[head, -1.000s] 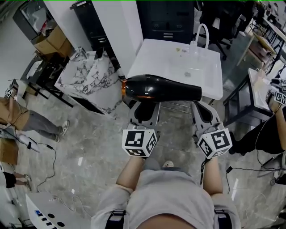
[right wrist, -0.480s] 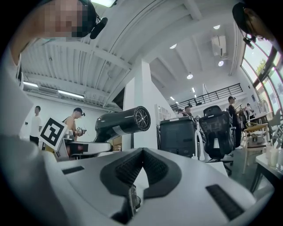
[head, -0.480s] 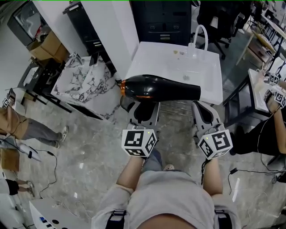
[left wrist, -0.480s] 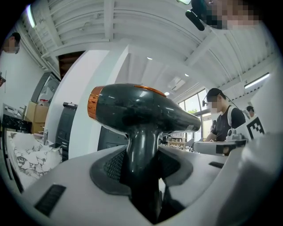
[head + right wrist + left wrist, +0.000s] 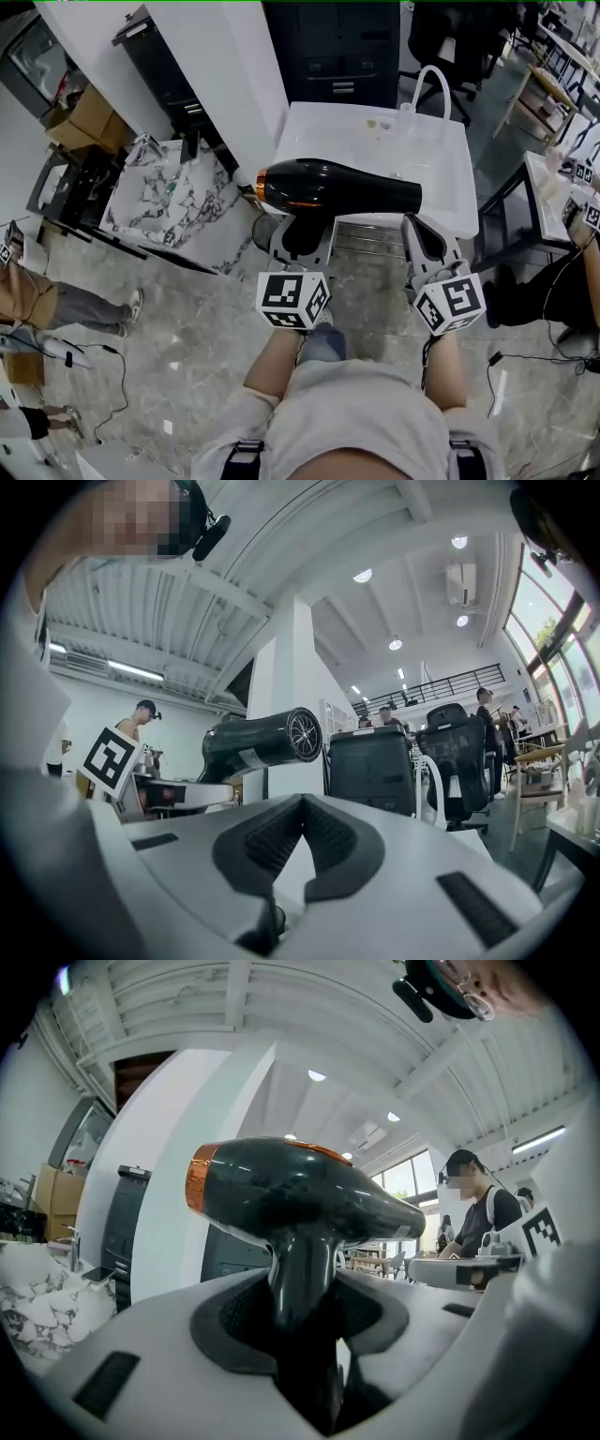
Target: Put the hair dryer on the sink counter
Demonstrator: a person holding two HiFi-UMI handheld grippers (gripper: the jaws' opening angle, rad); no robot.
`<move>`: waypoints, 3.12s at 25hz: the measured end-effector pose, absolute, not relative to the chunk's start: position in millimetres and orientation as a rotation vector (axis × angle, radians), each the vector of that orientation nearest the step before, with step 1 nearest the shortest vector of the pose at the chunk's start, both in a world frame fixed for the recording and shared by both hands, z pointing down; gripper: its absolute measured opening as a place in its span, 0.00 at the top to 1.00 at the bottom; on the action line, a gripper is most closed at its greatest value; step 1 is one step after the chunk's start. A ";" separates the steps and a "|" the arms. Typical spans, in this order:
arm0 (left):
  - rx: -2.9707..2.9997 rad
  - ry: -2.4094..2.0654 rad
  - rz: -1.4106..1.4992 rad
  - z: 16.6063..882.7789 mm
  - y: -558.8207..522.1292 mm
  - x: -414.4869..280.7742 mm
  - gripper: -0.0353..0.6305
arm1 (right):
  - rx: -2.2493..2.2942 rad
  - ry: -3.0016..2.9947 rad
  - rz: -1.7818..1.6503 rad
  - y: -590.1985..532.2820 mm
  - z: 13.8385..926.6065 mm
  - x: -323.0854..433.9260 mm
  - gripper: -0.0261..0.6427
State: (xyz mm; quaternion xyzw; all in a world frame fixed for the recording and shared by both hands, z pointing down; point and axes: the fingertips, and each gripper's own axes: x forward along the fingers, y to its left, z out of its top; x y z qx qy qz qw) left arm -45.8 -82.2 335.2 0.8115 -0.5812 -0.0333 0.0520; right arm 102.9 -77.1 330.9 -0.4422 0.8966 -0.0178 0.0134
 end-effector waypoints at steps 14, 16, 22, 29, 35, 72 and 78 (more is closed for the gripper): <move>2.580 -1.606 -0.081 337.4 -176.3 -95.2 0.69 | -1.503 2.715 -0.042 -156.5 334.7 44.8 0.95; 2.595 -1.582 -0.079 338.7 -184.2 -99.3 0.69 | -1.524 2.701 -0.039 -161.5 336.4 39.3 0.95; 2.598 -1.529 -0.067 342.8 -209.9 -103.5 0.69 | -1.562 2.689 -0.041 -179.1 335.6 31.7 0.95; 2.572 -1.505 -0.061 352.1 -248.1 -105.9 0.69 | -1.583 2.675 -0.060 -216.2 341.7 35.6 0.95; 2.526 -1.530 -0.038 361.6 -288.2 -110.3 0.69 | -1.550 2.691 -0.084 -261.8 346.1 35.4 0.95; 2.005 -1.626 0.443 578.5 -498.8 -107.0 0.69 | -1.335 2.913 -0.401 -489.6 433.6 74.1 0.95; 1.953 -1.616 0.525 610.9 -500.4 -107.2 0.69 | -1.340 2.913 -0.407 -493.7 440.7 83.0 0.95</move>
